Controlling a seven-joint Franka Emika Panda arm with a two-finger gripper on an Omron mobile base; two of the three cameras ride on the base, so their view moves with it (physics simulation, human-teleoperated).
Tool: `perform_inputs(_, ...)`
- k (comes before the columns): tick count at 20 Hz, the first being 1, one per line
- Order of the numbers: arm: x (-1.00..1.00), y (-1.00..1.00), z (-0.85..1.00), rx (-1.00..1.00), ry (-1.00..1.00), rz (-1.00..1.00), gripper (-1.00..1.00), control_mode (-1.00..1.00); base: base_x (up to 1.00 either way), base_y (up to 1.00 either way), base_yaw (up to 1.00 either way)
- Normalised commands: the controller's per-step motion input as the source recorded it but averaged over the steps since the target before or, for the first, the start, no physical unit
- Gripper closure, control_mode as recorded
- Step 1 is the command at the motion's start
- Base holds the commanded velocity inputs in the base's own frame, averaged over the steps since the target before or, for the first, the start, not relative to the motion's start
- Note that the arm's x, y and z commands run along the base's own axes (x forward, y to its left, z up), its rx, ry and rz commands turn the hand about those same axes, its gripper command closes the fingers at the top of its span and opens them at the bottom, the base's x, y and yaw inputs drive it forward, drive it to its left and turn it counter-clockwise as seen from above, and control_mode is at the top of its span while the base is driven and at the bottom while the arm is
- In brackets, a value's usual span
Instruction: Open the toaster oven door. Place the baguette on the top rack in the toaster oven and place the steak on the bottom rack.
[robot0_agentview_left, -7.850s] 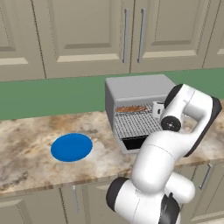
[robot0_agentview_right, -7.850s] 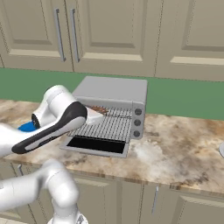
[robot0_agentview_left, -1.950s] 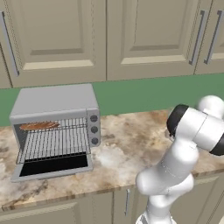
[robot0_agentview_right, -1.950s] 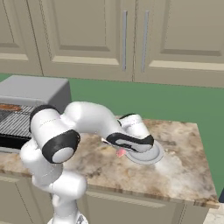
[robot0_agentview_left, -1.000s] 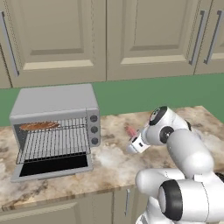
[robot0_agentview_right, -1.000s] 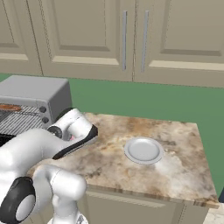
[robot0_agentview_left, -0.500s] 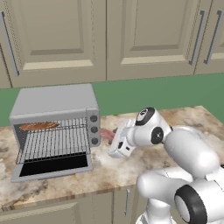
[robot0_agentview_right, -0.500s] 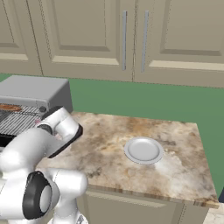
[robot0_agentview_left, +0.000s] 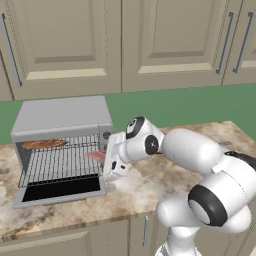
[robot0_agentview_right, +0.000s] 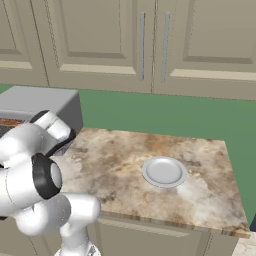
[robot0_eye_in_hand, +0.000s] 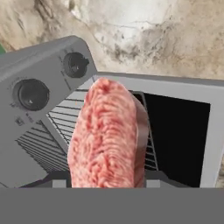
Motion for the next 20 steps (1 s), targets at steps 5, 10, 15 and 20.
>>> perform_inputs(5, 0.37, 0.82, 0.00, -0.22, 0.00, 0.00, 1.00, -1.00, 0.00, 0.00, 0.00)
perform_inputs(10, 0.42, 0.77, 0.00, -0.17, 0.00, 0.00, 1.00, -1.00, 0.00, 0.00, 0.00)
perform_inputs(15, 0.53, 0.63, -0.01, -0.14, 0.00, 0.00, 1.00, -1.00, 0.00, 0.00, 0.00)
perform_inputs(20, 0.27, 0.59, -0.21, -0.16, 0.03, 0.00, 1.00, -1.00, 0.00, 0.00, 0.00)
